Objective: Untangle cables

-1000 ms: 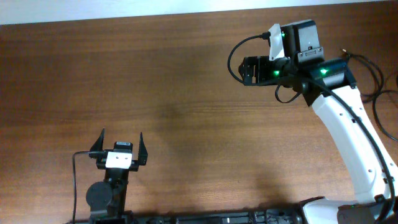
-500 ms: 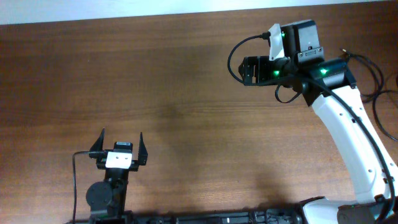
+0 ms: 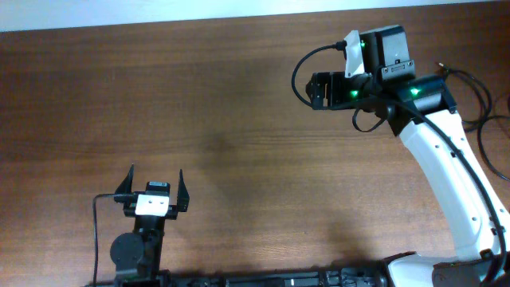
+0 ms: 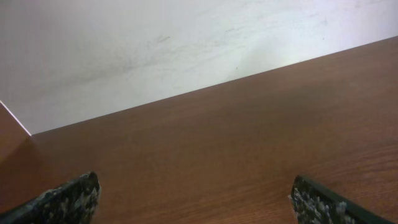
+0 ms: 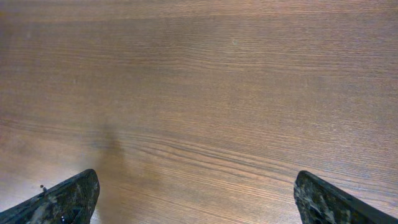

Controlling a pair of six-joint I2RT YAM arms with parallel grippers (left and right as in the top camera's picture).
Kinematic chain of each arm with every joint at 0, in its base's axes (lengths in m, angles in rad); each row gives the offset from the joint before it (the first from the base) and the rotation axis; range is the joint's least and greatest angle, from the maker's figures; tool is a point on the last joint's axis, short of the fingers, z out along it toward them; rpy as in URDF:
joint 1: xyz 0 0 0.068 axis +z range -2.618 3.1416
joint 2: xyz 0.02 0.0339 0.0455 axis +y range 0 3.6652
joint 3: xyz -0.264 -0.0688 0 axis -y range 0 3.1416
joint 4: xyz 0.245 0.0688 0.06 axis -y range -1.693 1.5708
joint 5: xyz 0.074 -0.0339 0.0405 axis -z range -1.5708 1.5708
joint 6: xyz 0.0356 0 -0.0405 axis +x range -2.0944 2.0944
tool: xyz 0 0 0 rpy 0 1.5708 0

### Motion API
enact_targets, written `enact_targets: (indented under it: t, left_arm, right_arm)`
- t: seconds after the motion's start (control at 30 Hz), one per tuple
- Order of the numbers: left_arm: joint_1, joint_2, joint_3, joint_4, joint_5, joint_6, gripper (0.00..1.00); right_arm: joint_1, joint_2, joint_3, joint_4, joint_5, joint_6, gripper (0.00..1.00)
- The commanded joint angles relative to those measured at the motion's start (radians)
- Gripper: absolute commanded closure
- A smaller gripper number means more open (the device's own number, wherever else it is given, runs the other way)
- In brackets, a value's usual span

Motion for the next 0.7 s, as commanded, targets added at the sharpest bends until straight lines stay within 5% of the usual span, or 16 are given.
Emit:
enact_targets:
  t: [0.0, 0.2, 0.67]
  left_arm:
    - [-0.001, -0.007, -0.002, -0.008, -0.014, 0.008, 0.01]
    - [-0.001, -0.007, -0.002, -0.008, -0.014, 0.008, 0.01]
    - [-0.001, -0.007, -0.002, -0.008, -0.014, 0.008, 0.01]
  right_arm:
    - [0.006, -0.004, 0.008, 0.004, 0.06, -0.008, 0.01]
    - [0.018, -0.061, -0.097, 0.216, 0.06, -0.008, 0.01]
    - [0.045, -0.371, -1.03, 1.285, 0.077, -0.008, 0.01]
